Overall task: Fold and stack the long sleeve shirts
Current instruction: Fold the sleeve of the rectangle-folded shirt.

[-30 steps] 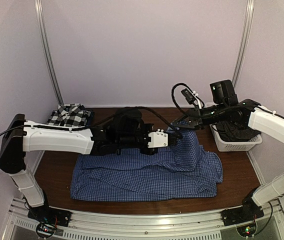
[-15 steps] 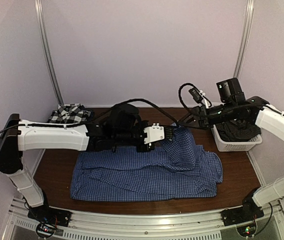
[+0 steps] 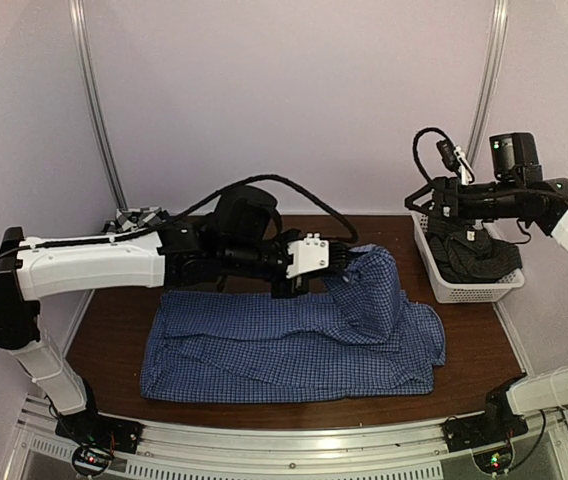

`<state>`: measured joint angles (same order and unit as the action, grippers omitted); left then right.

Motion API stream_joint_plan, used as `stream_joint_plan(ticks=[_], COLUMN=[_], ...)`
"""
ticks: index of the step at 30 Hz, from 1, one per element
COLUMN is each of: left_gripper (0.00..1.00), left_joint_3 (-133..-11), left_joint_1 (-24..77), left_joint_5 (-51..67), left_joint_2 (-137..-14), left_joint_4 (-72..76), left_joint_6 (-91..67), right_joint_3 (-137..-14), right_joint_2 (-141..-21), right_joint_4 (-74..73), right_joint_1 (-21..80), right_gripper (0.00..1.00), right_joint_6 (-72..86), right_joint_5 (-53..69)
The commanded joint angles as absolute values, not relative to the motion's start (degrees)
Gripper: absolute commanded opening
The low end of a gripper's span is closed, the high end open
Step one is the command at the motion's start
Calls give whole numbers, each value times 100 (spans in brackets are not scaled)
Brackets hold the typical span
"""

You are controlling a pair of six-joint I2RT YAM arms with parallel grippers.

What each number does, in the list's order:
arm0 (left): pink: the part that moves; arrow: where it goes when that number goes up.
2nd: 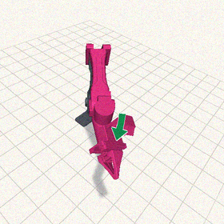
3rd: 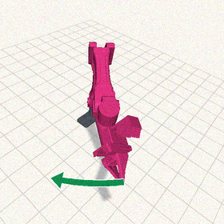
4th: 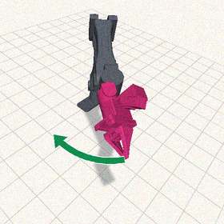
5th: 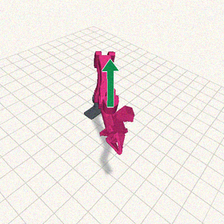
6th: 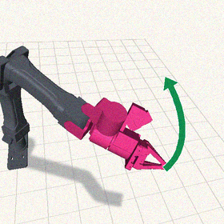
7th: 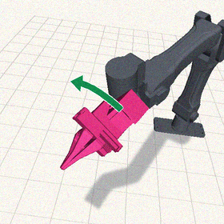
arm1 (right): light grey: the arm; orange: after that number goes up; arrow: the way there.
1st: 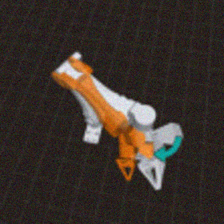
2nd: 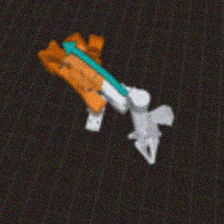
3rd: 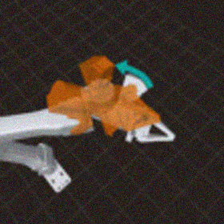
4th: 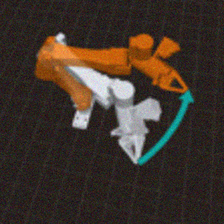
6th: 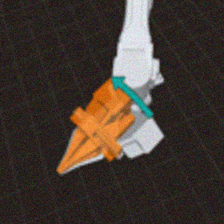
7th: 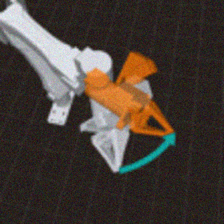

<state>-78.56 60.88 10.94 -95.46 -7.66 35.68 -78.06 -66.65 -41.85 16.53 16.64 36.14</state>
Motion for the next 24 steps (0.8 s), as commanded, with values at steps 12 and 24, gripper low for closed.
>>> stream_joint_plan(ticks=[12,24], left_gripper=[0,0], left_joint_3=[-9789,-9273], left_joint_1=[6311,5833], left_joint_5=[2014,1736], left_joint_2=[-9636,-9642], left_joint_4=[-2221,-1817], left_joint_6=[1766,497], right_joint_3=[-7055,-6611], right_joint_2=[-7044,-7048], right_joint_4=[-3658,-3225], right_joint_1=[1244,1239], right_gripper=[68,68], right_joint_6=[1621,1801], right_joint_5=[3499,3727])
